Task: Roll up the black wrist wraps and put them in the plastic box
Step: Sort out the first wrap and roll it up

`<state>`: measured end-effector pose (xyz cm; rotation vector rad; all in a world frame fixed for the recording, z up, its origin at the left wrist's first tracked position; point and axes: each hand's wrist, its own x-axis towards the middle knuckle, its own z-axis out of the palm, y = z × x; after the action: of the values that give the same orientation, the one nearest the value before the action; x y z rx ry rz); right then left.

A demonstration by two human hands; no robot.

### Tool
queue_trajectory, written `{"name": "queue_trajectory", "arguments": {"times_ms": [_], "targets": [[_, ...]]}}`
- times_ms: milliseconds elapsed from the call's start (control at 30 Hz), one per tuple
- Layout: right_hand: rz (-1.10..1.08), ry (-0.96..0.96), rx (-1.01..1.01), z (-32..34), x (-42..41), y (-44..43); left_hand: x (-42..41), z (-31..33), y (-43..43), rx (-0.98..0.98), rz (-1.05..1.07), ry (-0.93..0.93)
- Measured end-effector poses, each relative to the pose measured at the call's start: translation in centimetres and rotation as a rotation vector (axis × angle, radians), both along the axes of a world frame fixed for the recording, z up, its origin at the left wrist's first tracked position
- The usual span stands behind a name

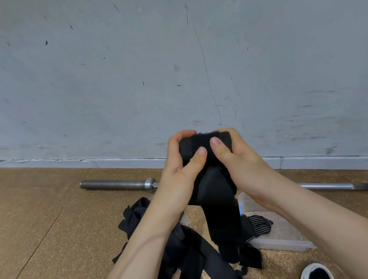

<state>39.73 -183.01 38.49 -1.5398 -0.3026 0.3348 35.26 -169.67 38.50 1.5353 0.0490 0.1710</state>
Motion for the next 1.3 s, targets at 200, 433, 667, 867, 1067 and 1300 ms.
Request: {"name": "queue_trajectory", "arguments": {"times_ms": [200,433,667,867,1067,1300], "targets": [[0.136,-0.214,-0.226,0.5,0.7,-0.8,0.1,-0.6,-0.3,-0.154,0.091,-0.001],[0.086,-0.291,-0.405,0.9,1.1,-0.8,1.1,-0.1,-0.1,-0.516,0.301,-0.049],[-0.127,-0.381,-0.348,1.1,0.3,-0.5,1.4,0.0,0.4,-0.659,0.29,-0.012],[-0.226,-0.324,-0.31,0.9,1.0,-0.7,1.3,0.1,0.4,-0.697,0.203,-0.015],[-0.208,-0.253,-0.246,0.6,1.5,-0.6,1.2,0.2,0.2,-0.66,0.137,-0.002],[-0.137,-0.232,-0.171,0.3,1.7,-0.5,1.5,0.1,0.2,-0.454,0.172,-0.063]]}}
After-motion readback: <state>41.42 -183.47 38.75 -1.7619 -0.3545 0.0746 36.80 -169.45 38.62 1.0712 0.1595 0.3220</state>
